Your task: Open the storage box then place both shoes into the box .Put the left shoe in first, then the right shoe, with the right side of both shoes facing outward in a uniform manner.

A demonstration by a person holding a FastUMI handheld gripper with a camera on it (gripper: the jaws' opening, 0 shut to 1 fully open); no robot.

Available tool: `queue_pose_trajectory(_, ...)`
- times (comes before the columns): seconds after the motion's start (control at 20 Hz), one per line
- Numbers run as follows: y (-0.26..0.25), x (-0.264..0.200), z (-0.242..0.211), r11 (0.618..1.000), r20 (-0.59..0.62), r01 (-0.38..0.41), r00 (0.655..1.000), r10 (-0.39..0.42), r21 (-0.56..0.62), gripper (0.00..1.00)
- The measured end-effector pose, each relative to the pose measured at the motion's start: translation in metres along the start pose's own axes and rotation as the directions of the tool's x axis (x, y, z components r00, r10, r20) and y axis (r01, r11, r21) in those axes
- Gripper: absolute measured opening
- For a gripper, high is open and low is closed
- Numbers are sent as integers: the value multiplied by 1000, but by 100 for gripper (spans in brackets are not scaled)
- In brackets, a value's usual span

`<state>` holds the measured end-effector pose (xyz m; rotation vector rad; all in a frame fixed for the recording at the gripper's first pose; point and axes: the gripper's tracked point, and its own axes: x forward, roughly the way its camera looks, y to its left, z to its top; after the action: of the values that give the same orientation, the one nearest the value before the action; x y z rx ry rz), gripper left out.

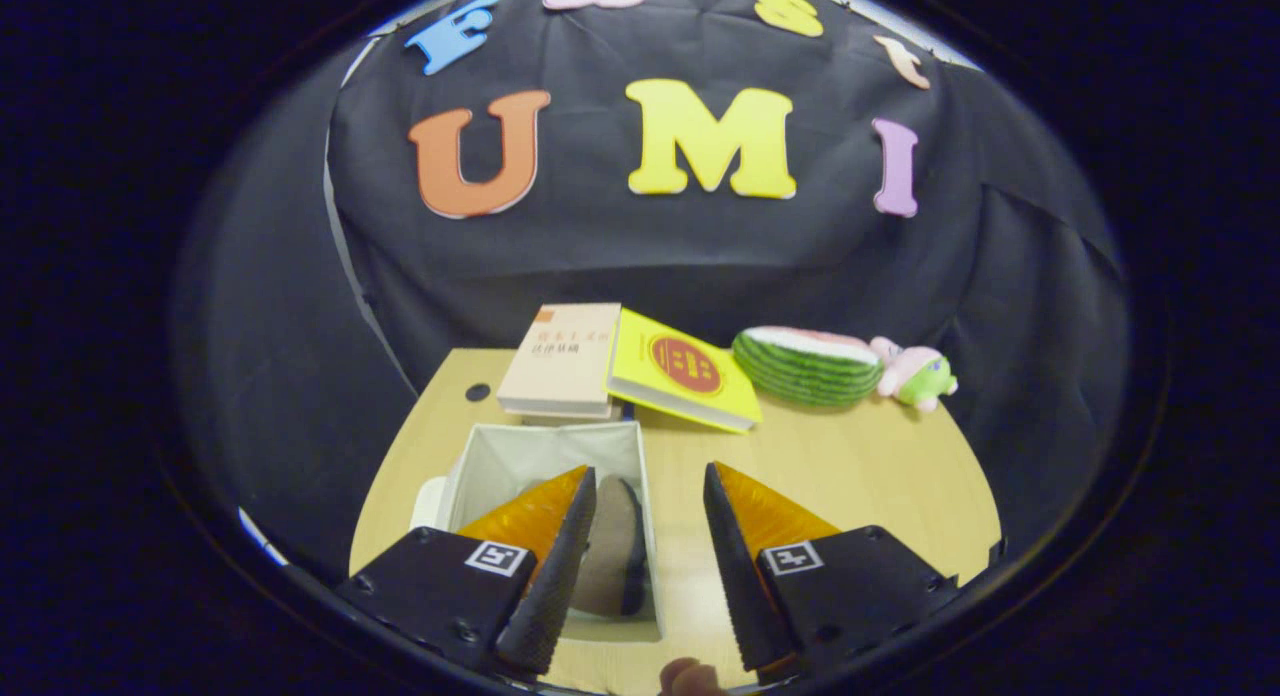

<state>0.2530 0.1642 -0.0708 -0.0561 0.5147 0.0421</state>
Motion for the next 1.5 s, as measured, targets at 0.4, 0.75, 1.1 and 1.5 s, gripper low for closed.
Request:
queue_pose_trajectory(0.4,-27,-84,22,997,212,-35,977,21,64,100)
queue_pose_trajectory(0.75,-68,-165,11,993,395,-46,918,0,108,100)
queue_pose_trajectory(1.1,-107,-233,-7,995,545,34,835,-77,89,100)
queue_pose_trajectory(1.5,-138,-261,-41,988,564,64,815,-132,139,100)
